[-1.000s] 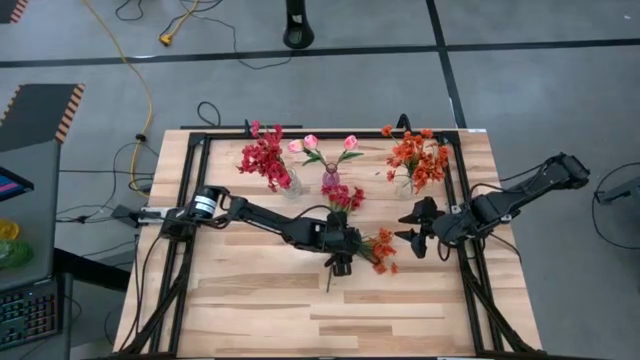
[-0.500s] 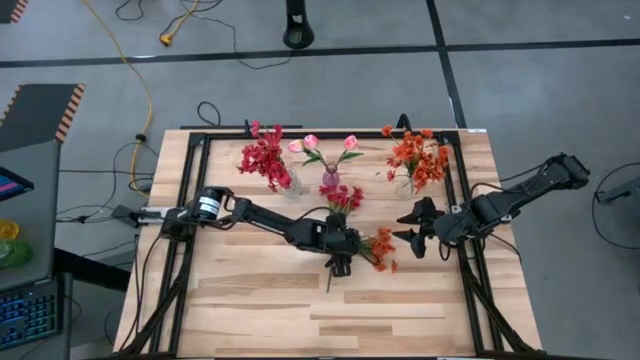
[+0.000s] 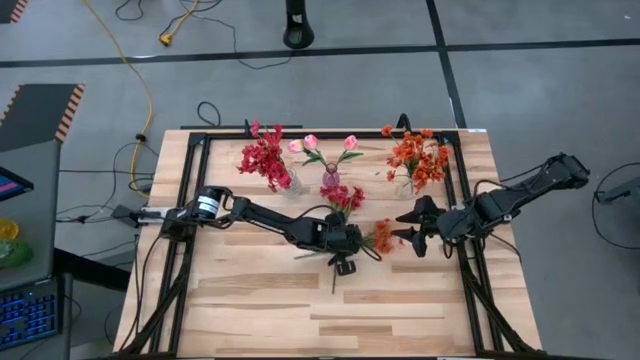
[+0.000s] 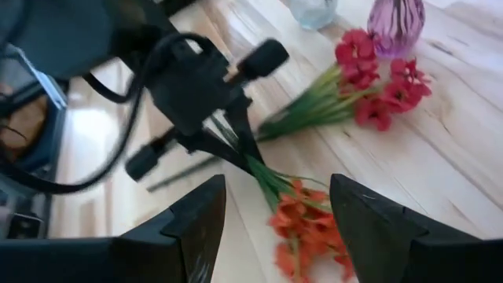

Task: Sort flowers into vase by color
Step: Put the orange flowers into the right transparent vase

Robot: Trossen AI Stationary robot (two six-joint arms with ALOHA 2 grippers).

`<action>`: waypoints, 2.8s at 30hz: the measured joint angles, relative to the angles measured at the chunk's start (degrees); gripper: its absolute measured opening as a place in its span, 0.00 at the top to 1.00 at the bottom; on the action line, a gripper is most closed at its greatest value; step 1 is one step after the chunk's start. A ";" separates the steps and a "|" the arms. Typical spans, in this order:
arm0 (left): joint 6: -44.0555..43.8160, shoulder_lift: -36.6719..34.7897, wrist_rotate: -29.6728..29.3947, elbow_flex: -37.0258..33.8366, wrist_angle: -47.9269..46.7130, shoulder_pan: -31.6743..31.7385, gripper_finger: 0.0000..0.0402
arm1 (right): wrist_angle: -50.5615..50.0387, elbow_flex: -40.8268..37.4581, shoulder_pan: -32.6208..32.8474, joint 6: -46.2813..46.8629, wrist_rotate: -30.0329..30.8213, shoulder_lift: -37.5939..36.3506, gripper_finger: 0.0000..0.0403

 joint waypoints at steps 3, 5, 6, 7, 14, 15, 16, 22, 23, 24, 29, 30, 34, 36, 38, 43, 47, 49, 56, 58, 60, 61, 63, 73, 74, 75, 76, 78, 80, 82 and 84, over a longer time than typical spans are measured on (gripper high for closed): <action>-1.26 -0.43 -0.11 0.00 0.15 0.23 0.98 | 0.17 1.62 0.00 -0.01 0.01 0.02 0.37; -2.07 -1.08 -0.10 0.00 -0.54 0.32 0.98 | -0.02 2.35 0.00 -0.01 0.01 0.03 0.37; -2.39 -1.33 0.09 0.00 -0.28 0.31 0.97 | -0.05 2.71 0.00 -0.02 0.01 0.03 0.37; -2.66 -1.79 0.15 0.02 -0.18 0.27 0.97 | 0.04 3.06 0.00 -0.01 0.01 0.02 0.37; -3.00 -5.56 0.03 0.02 -2.38 0.21 0.97 | 0.06 5.00 0.22 0.03 0.01 0.01 0.37; -2.93 -6.26 0.07 0.02 -3.09 0.16 0.97 | 0.00 5.20 0.33 0.01 0.01 0.02 0.37; -2.49 -7.19 -0.04 0.02 -4.62 0.06 0.97 | -0.07 5.38 0.48 0.01 0.01 0.02 0.37; -2.21 -12.77 -5.85 -0.88 -11.24 -1.71 0.97 | -0.41 5.63 2.00 0.01 0.01 0.02 0.37; -2.19 -13.78 -7.24 -1.16 -11.83 -2.09 0.97 | -0.57 5.63 2.29 0.03 0.00 0.02 0.37; -2.19 -14.90 -8.26 -1.50 -12.41 -2.47 0.97 | -0.60 5.63 2.49 0.03 0.01 0.02 0.37; -4.14 -21.02 -13.80 -6.51 -9.73 -4.40 0.98 | -0.49 5.63 2.99 0.03 0.14 0.06 0.37; -4.76 -21.97 -15.41 -7.74 -8.60 -4.69 0.98 | -0.45 5.63 2.99 0.03 0.18 0.18 0.37; -5.22 -25.02 -20.85 -11.93 0.77 -5.00 0.98 | -0.06 5.63 2.97 0.03 0.27 1.26 0.37; -3.46 -25.40 -21.17 -13.45 8.26 -4.90 0.98 | 0.73 5.63 2.84 0.01 0.42 2.06 0.37; -0.83 -25.34 -21.14 -13.94 12.64 -4.68 0.98 | 2.84 5.63 2.84 -0.13 0.70 3.31 0.37; 4.04 -24.82 -20.36 -13.94 21.76 -4.21 0.98 | 13.96 5.63 2.84 -7.49 4.41 7.10 0.37; 5.13 -24.75 -19.60 -13.92 25.10 -4.19 0.98 | 23.89 5.63 2.86 -14.83 7.97 9.91 0.37; 6.16 -24.73 -19.31 -13.92 26.56 -4.19 0.98 | 28.48 5.63 2.84 -18.42 10.18 11.33 0.37; 8.33 -24.69 -18.01 -13.90 29.74 -4.20 0.98 | 42.08 5.63 2.84 -26.72 12.37 17.00 0.37; 9.02 -24.69 -17.98 -13.88 30.42 -4.33 0.98 | 44.93 5.63 2.86 -26.97 13.90 18.55 0.37; 9.35 -24.69 -17.99 -13.88 30.42 -4.34 0.98 | 46.72 5.63 2.84 -27.07 16.08 19.84 0.37; 9.35 -24.69 -17.98 -13.88 30.45 -4.34 0.98 | 47.54 5.63 2.82 -27.07 17.04 20.42 0.37; 9.36 -24.69 -18.01 -13.88 30.65 -4.34 0.98 | 49.18 5.63 2.43 -27.09 18.10 21.52 0.37; 9.79 -24.66 -18.05 -13.86 30.61 -4.36 0.98 | 56.77 5.63 0.43 -27.33 18.08 25.07 0.37; 9.79 -24.66 -18.03 -13.86 30.64 -4.36 0.98 | 57.26 5.63 0.39 -27.75 18.07 25.07 0.37; 9.79 -24.66 -18.04 -13.86 30.64 -4.36 0.98 | 57.88 5.63 0.26 -28.10 18.09 25.07 0.37; 9.79 -24.66 -18.03 -13.86 30.64 -4.36 0.98 | 58.58 5.63 0.16 -28.24 18.09 25.05 0.37; 9.79 -24.66 -18.03 -13.86 30.64 -4.36 0.98 | 59.92 5.63 0.15 -28.95 18.08 25.05 0.38; 9.81 -24.66 -18.03 -13.86 30.64 -4.36 0.98 | 60.78 5.63 0.15 -29.93 18.05 25.05 0.40; 9.81 -24.66 -18.03 -13.86 30.64 -4.36 0.98 | 60.91 5.63 0.13 -30.02 18.04 25.03 0.43; 9.81 -24.66 -18.03 -13.86 30.61 -4.36 0.98 | 60.81 5.63 0.13 -30.02 18.04 25.05 0.48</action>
